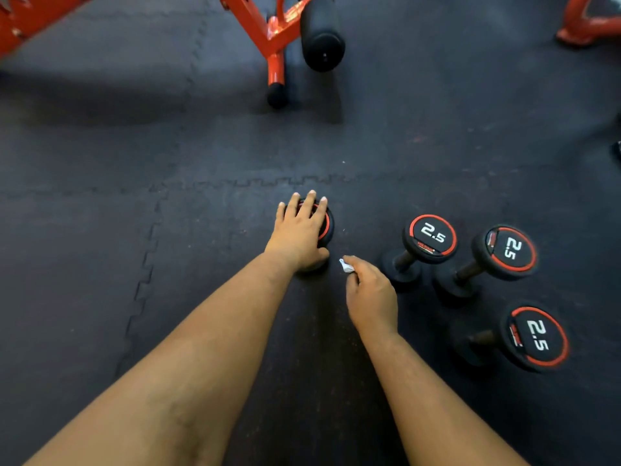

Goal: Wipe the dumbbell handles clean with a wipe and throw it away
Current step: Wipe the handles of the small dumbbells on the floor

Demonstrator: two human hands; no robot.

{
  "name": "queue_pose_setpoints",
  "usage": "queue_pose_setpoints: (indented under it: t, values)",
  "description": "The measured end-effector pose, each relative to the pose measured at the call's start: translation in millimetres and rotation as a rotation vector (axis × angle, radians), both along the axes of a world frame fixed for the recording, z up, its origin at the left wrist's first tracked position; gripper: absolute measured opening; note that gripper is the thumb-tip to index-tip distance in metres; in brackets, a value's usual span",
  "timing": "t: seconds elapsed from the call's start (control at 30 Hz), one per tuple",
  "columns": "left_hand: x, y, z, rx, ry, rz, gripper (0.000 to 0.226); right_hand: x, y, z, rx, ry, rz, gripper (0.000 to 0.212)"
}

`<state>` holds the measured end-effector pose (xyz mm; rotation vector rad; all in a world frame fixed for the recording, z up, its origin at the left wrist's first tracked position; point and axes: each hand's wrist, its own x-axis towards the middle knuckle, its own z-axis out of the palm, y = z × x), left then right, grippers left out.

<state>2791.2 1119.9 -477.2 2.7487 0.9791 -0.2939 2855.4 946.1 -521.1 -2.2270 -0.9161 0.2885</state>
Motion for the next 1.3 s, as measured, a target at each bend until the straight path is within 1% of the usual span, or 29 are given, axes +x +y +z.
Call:
queue_pose_setpoints:
  t: [0.13,0.2,0.27,0.33,0.43,0.5,0.57,0.67,0.77,0.83,0.97,1.03,1.07,1.13,1.23,1.3]
  values:
    - [1,-8,-10,0.030,0.022,0.024,0.110,8,-16,-7,0.030,-0.005,-0.090,0.033]
    - [11,-14,-10,0.009,0.019,0.081,0.113,14,-29,-11,0.038,-0.018,-0.140,0.032]
    - [33,-28,-6,-0.022,-0.006,0.077,0.117,22,-46,-19,0.026,-0.034,-0.181,0.032]
    - [65,-50,2,-0.055,-0.054,-0.036,0.121,30,-63,-27,0.001,-0.020,-0.238,0.033]
    - [120,-88,13,-0.182,-0.087,-0.192,0.128,40,-83,-31,-0.008,0.108,-0.386,0.033]
    - [148,-110,13,-0.206,-0.031,-0.260,0.129,45,-91,-31,-0.035,0.186,-0.475,0.032]
    - [163,-120,7,-0.164,0.034,-0.286,0.125,50,-96,-32,-0.047,0.214,-0.502,0.031]
    - [160,-119,2,-0.069,-0.006,-0.261,0.115,56,-98,-34,0.005,0.202,-0.488,0.031]
    - [137,-120,5,0.004,-0.022,-0.260,0.123,58,-101,-37,0.033,0.184,-0.494,0.031]
    - [108,-122,2,0.000,-0.036,-0.239,0.126,54,-102,-39,0.025,0.184,-0.488,0.030]
    - [24,-127,-26,-0.048,-0.158,-0.119,0.113,42,-105,-47,0.048,0.167,-0.404,0.033]
    - [-18,-132,-48,-0.114,-0.227,0.035,0.107,33,-103,-48,0.064,0.096,-0.306,0.035]
    - [-39,-135,-60,-0.166,-0.248,0.136,0.104,26,-101,-49,0.063,0.065,-0.239,0.036]
    - [-75,-136,-79,-0.250,-0.247,0.260,0.103,11,-93,-54,0.070,0.019,-0.083,0.038]
    - [-116,-131,-91,-0.323,-0.213,0.318,0.099,-16,-71,-64,0.096,-0.066,0.176,0.044]
    - [-132,-127,-93,-0.334,-0.196,0.309,0.100,-35,-55,-72,0.083,-0.112,0.312,0.044]
